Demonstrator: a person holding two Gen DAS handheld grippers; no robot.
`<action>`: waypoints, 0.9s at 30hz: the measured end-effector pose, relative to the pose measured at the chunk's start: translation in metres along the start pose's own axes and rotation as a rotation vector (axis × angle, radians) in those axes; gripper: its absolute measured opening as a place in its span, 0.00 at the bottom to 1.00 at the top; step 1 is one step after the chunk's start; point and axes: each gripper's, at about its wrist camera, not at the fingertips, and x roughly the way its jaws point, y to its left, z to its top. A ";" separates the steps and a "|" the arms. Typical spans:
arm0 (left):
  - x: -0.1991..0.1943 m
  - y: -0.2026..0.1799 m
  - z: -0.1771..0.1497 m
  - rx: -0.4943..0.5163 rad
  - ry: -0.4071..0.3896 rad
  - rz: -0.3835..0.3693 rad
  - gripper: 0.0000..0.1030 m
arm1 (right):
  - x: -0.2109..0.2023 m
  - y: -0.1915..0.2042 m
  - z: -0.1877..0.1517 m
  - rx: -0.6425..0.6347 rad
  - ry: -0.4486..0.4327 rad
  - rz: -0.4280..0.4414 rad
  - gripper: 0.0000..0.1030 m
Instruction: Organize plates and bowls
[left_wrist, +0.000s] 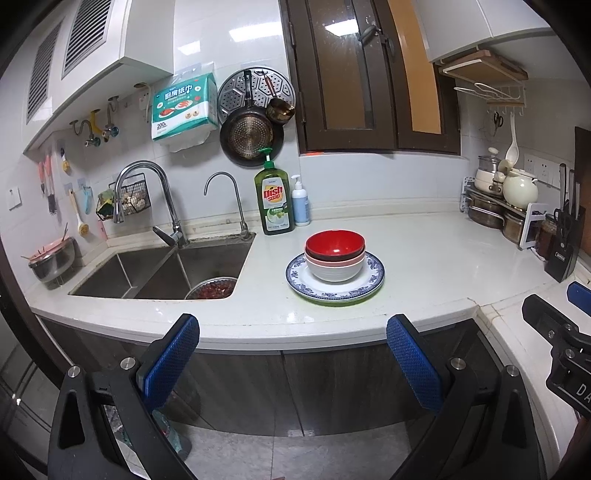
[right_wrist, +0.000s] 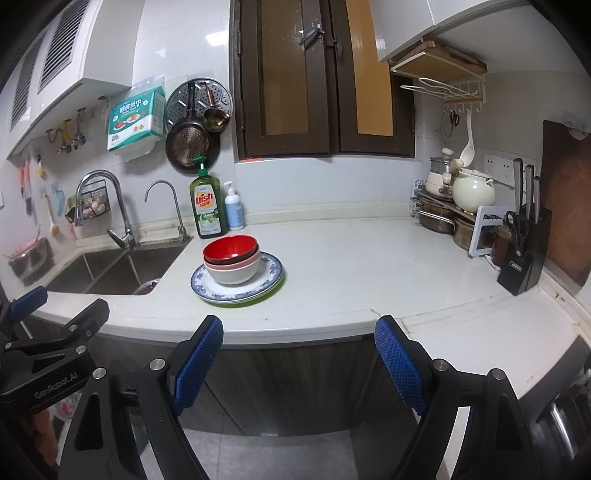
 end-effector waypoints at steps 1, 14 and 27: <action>-0.001 0.001 0.000 0.001 -0.001 0.001 1.00 | -0.001 0.000 0.000 -0.001 -0.002 0.000 0.83; -0.006 0.001 -0.001 0.002 -0.002 -0.001 1.00 | -0.010 0.000 0.001 -0.007 -0.014 0.003 0.83; -0.009 0.002 -0.002 0.002 -0.005 -0.004 1.00 | -0.013 0.001 0.001 -0.009 -0.018 0.005 0.83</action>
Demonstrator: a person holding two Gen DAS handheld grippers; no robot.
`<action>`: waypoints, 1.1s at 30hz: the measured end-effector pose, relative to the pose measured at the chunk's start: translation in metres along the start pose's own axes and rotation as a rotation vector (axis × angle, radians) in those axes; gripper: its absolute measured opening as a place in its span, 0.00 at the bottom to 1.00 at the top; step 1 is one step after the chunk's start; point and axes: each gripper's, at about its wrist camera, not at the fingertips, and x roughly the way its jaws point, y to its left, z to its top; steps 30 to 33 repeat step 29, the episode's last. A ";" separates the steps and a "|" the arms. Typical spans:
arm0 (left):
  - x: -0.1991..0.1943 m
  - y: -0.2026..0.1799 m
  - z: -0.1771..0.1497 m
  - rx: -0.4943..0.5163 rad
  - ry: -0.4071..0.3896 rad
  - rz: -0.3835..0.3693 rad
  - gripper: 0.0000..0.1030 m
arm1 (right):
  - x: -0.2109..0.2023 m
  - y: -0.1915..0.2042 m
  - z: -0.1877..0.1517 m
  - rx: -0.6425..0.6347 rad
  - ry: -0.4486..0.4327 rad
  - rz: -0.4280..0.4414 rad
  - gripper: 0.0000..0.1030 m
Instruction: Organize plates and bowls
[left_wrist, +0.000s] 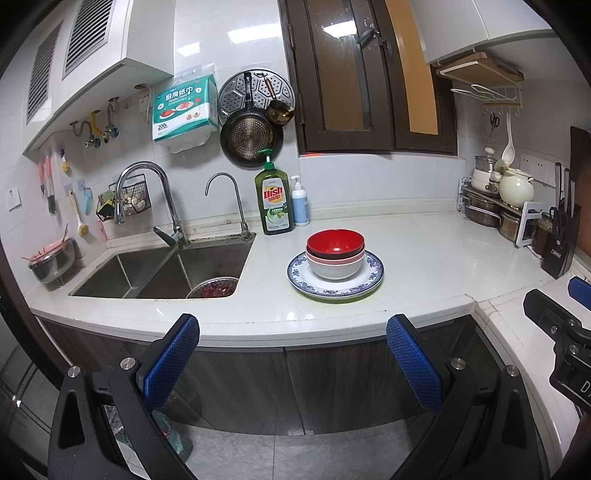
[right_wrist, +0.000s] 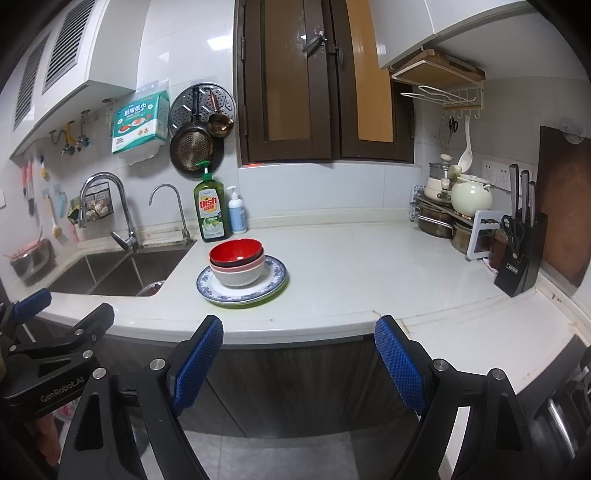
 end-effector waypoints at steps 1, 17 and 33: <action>0.000 0.000 0.000 0.001 0.001 0.000 1.00 | 0.001 -0.001 0.000 -0.002 0.001 -0.001 0.83; -0.002 0.006 -0.001 0.013 -0.004 -0.019 1.00 | -0.006 -0.001 -0.002 -0.001 0.002 -0.007 0.83; -0.004 0.010 0.000 0.014 -0.013 -0.022 1.00 | -0.008 -0.006 -0.003 -0.003 0.004 -0.009 0.83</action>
